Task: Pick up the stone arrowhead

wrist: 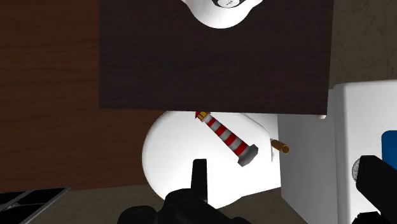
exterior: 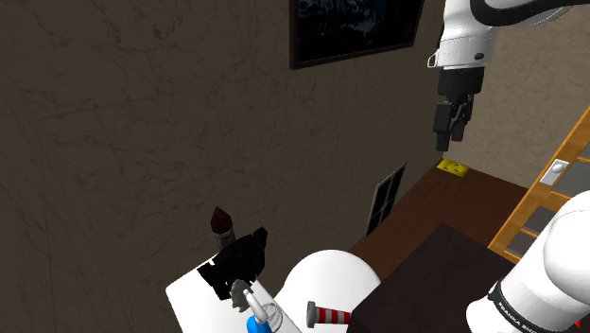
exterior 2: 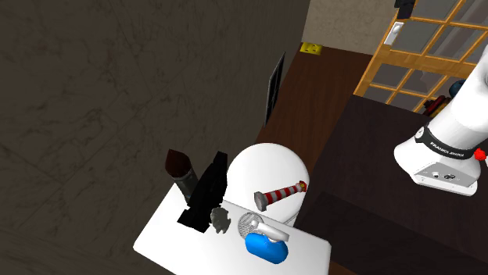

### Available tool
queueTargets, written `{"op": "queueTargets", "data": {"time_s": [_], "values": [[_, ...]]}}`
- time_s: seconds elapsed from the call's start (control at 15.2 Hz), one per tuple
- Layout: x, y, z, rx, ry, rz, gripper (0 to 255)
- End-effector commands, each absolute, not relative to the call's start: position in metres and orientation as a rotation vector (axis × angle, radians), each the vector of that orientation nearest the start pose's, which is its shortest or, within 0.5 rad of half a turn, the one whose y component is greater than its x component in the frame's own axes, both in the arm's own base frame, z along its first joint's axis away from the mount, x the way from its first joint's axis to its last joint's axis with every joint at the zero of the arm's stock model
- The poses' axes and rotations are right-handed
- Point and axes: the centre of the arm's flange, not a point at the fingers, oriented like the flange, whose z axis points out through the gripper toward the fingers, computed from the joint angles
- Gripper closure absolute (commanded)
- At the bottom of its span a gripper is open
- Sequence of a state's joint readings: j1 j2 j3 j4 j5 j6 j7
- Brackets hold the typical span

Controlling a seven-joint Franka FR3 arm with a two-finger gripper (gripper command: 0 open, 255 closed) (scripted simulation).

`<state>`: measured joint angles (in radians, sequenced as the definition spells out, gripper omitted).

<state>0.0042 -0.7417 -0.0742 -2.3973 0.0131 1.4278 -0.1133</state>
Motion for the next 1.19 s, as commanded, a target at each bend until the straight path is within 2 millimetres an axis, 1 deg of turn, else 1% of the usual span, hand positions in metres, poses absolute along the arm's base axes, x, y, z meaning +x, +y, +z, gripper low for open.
{"op": "queueTargets", "data": {"time_s": [0.0, 0.53, 1.12], "values": [[0.298, -0.024, 0.547, -3.039, -0.105, 0.341, 0], [0.312, 0.046, 0.477, -3.028, -0.089, 0.234, 0], [0.334, 0.126, 0.402, -3.012, -0.072, 0.115, 0]]}}
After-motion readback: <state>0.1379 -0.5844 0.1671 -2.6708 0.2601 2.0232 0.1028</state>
